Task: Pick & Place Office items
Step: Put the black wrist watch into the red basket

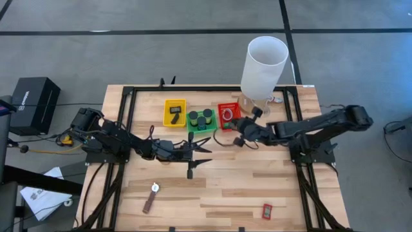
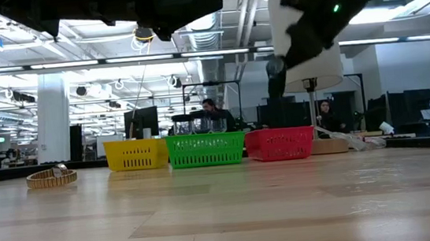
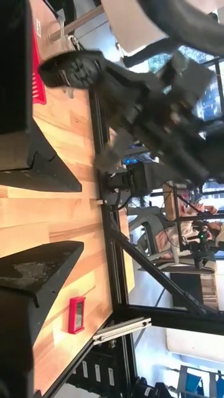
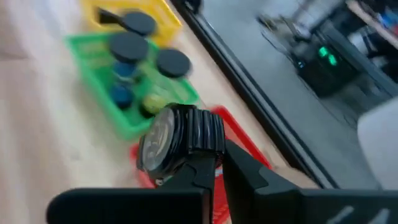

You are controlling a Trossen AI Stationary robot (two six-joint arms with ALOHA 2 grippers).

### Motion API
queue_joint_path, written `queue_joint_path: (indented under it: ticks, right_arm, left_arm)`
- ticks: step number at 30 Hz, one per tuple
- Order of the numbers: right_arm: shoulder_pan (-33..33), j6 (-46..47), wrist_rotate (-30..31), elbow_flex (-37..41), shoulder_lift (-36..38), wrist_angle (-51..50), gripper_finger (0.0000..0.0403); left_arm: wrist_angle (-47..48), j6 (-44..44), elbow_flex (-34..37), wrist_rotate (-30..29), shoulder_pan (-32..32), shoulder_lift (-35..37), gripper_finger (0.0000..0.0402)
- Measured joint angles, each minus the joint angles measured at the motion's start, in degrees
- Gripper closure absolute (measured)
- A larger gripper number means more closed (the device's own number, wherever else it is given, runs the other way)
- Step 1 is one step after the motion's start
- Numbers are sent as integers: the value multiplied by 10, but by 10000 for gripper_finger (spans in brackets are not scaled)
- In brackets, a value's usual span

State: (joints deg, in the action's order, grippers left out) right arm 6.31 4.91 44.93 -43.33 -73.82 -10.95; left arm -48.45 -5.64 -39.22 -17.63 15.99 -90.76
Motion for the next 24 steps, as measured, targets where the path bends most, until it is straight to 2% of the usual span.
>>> queue_joint_path:
  ticks: [9, 12, 18, 24]
  right_arm:
    - [-73, 4, 1, -3, -127, 25, 387]
    - [-88, -50, 2, -15, -164, 23, 386]
    - [-87, -61, 1, -36, -197, 22, 386]
    - [-87, -62, 2, -54, -196, -8, 375]
  left_arm:
    - [0, 0, 0, 0, 0, 0, 280]
    - [0, 0, 0, 0, 0, 0, 280]
    - [0, 0, 0, 0, 0, 0, 280]
    - [0, 1, 0, 0, 0, 0, 280]
